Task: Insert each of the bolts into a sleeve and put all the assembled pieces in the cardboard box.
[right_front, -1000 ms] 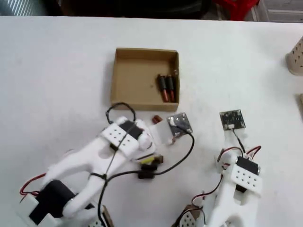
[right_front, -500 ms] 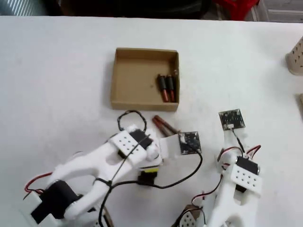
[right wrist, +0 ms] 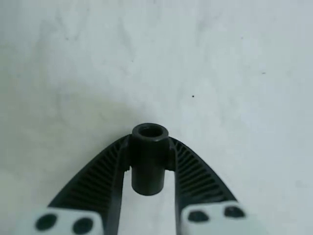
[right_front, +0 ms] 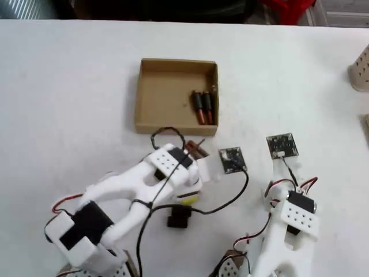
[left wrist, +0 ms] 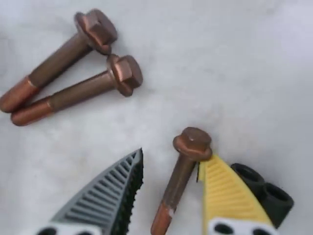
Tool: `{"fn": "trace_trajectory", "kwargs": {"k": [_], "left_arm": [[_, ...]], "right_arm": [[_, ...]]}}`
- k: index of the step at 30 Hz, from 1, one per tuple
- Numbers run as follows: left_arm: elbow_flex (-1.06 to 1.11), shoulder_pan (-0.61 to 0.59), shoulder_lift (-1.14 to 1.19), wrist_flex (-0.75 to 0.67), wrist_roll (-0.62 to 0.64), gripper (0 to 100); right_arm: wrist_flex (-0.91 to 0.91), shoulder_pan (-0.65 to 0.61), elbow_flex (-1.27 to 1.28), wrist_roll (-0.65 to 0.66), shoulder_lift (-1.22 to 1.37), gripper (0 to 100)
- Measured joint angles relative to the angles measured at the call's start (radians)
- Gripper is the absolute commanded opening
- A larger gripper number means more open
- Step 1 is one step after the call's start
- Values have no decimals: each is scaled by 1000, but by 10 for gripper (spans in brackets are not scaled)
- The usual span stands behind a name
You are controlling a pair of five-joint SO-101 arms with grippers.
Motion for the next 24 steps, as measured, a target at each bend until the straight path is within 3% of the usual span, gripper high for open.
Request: {"fn": "trace_trajectory", "kwargs": {"k": [5,20,24], "left_arm": [[-2,8,3,2,17,15],[-6,5,11,2,26,20],[-9,2,11,2,98,20]], "right_arm": [[0,0,0,0,0,17],[0,0,0,0,0,18],[0,0,0,0,0,18]]}}
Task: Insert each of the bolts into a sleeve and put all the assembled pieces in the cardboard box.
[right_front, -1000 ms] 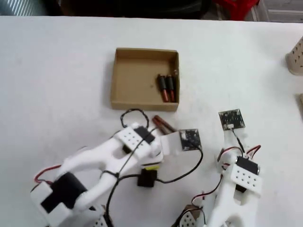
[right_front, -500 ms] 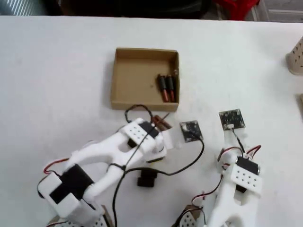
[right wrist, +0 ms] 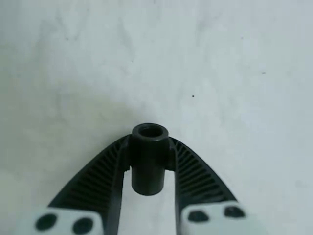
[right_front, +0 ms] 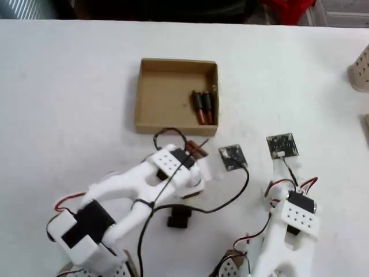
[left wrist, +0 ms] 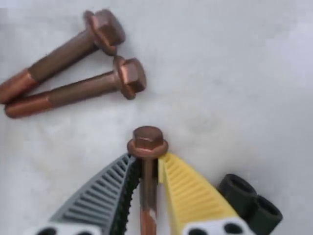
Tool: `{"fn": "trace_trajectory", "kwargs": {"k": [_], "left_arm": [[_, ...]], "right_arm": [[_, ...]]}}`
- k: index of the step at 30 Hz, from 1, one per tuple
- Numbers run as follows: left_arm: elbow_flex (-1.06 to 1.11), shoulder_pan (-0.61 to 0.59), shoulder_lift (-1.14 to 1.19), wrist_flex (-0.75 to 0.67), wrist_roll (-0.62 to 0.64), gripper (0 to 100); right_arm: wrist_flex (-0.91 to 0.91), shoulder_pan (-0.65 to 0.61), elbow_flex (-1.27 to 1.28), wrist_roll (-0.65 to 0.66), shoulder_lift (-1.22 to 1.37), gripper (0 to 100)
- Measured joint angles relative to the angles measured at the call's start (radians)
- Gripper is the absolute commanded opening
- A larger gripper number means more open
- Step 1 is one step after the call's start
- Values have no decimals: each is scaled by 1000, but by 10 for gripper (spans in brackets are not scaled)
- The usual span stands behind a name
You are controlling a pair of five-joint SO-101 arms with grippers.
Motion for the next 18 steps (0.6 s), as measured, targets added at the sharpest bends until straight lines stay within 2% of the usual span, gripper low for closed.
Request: {"fn": "trace_trajectory", "kwargs": {"k": [3,6,10,18], "left_arm": [[0,-49,-31,0,78,20],[0,-164,-132,-8,130,23],[57,-345,-259,-97,216,24],[170,-537,-393,-210,423,22]], "right_arm": [[0,0,0,-3,0,18],[0,0,0,-58,0,18],[0,0,0,-114,0,18],[0,-87,0,-256,0,18]]}}
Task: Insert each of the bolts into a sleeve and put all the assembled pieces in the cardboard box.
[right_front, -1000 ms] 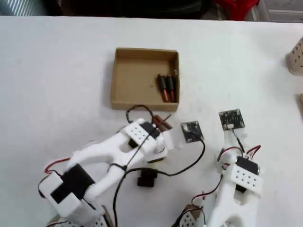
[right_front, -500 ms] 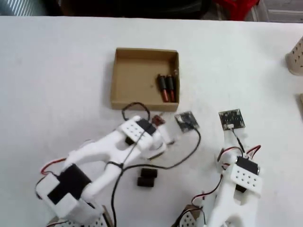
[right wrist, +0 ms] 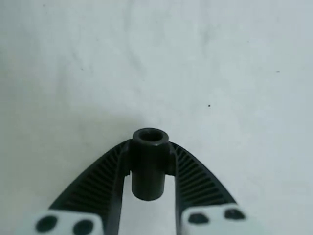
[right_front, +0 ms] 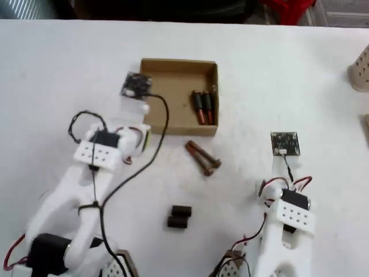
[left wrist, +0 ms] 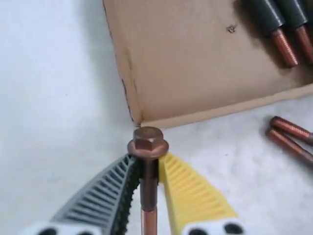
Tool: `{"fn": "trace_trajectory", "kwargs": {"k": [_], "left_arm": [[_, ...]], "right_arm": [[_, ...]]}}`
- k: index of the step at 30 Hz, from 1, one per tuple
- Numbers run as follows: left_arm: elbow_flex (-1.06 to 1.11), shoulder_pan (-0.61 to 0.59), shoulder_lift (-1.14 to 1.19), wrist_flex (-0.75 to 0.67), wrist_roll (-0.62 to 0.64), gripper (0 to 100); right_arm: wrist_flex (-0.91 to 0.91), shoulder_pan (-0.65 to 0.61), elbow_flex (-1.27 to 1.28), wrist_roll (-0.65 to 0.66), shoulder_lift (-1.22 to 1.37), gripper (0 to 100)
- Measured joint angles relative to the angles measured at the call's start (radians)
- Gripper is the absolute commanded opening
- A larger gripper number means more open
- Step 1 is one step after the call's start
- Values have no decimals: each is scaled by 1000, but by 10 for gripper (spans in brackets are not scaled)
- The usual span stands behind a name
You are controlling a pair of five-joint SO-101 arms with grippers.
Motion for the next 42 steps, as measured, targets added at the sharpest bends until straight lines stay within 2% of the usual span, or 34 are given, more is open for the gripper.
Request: {"fn": "trace_trajectory", "kwargs": {"k": [4,8,12,18,30,35,42], "left_arm": [[74,-31,-63,-63,20,22],[222,-58,-106,-244,20,22],[324,-103,-117,-430,20,22],[390,-161,-117,-560,21,22],[404,-169,-118,-606,28,22],[404,-172,-118,-606,28,22],[404,-173,-118,-606,28,22]], "right_arm": [[0,-41,0,-101,0,18],[-3,-132,0,-140,0,18],[-3,-262,0,-146,0,18],[-143,-488,0,-146,0,18],[-588,-839,0,-147,0,18],[-799,-916,32,-147,0,17],[-1079,-936,101,-147,2,17]]}}
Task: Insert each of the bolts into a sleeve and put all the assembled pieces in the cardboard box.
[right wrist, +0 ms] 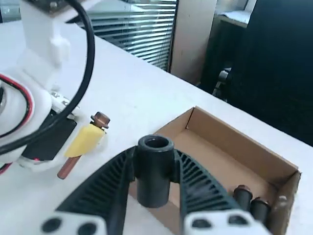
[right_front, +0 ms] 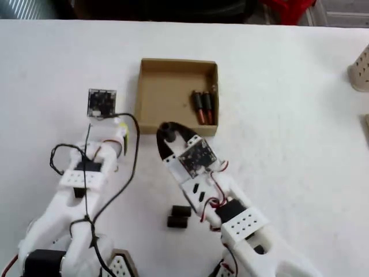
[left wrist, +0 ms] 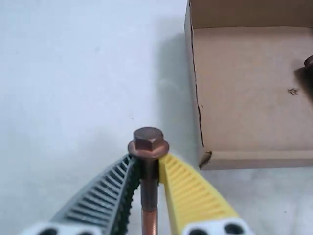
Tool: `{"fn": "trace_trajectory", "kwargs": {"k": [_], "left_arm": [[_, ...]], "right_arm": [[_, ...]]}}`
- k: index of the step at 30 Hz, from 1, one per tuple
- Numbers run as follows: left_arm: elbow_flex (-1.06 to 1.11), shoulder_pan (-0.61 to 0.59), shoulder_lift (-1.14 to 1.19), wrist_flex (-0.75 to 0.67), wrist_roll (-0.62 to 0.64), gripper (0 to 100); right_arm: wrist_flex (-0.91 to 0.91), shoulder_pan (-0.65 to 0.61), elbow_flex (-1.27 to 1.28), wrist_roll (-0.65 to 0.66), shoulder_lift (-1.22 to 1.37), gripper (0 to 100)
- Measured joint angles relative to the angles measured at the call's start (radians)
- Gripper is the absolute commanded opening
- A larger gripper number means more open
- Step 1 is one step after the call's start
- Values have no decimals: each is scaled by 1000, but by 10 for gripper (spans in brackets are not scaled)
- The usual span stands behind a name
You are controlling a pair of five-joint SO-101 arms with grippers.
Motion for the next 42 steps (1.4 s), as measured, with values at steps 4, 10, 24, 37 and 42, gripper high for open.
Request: {"fn": "trace_trajectory", "kwargs": {"k": [4,10,24,37,42], "left_arm": [[0,0,0,0,0,22],[0,0,0,0,0,22],[106,0,-5,-226,0,22],[175,0,-6,-548,230,22],[201,3,-64,-563,267,22]], "right_arm": [[-106,0,37,-34,12,16],[-278,0,37,-307,221,16],[-945,0,-25,-311,896,16],[-1186,-120,-40,-244,1168,16],[-1186,-120,-40,-244,1175,16]]}}
